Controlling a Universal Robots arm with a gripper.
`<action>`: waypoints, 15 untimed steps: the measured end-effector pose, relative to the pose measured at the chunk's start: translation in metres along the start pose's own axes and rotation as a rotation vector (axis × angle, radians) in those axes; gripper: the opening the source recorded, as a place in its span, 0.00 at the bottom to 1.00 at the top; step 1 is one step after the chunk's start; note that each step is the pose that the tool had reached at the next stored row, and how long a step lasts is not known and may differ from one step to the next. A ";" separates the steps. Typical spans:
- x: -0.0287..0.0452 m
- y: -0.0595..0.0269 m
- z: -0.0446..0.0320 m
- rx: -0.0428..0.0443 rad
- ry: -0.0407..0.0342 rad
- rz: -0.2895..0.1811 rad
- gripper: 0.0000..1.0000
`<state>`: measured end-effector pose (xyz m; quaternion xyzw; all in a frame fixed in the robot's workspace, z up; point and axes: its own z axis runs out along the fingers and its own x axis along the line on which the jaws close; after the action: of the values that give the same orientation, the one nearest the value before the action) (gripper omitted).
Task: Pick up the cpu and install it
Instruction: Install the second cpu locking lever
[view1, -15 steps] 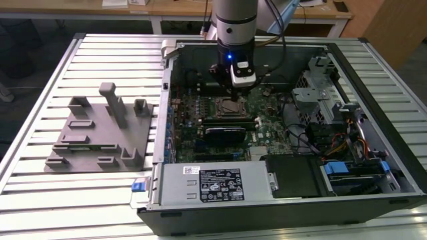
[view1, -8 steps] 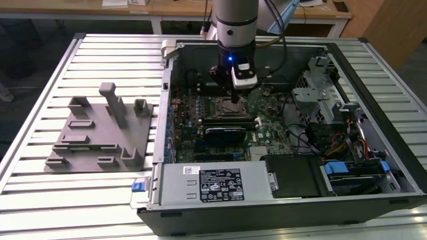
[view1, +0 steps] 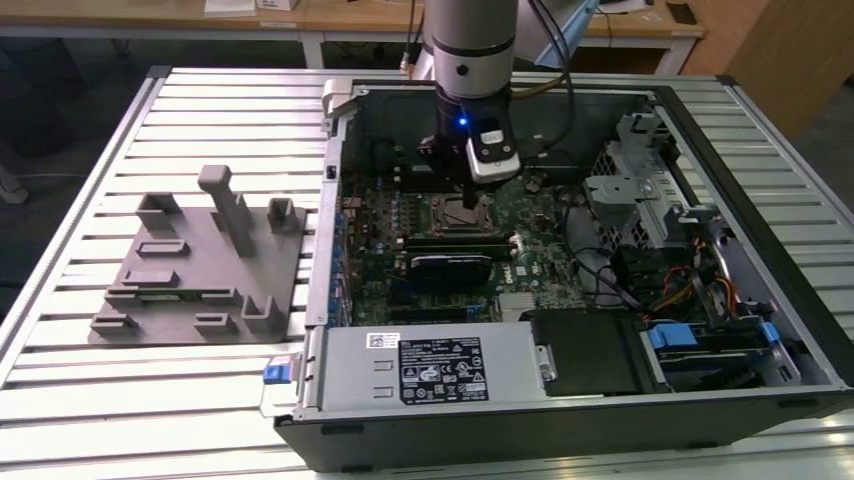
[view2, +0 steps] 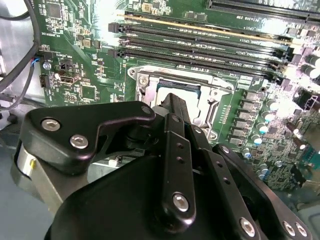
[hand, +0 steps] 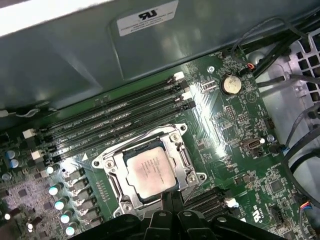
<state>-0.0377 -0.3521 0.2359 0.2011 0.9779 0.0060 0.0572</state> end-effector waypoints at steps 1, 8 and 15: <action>-0.0001 -0.0004 0.0000 -0.0005 0.0002 -0.006 0.11; -0.0006 -0.0049 -0.0001 -0.0014 -0.0024 -0.085 0.11; -0.0005 -0.0103 -0.0002 -0.0022 -0.0036 -0.185 0.11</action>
<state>-0.0413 -0.3618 0.2358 0.1099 0.9922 0.0014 0.0595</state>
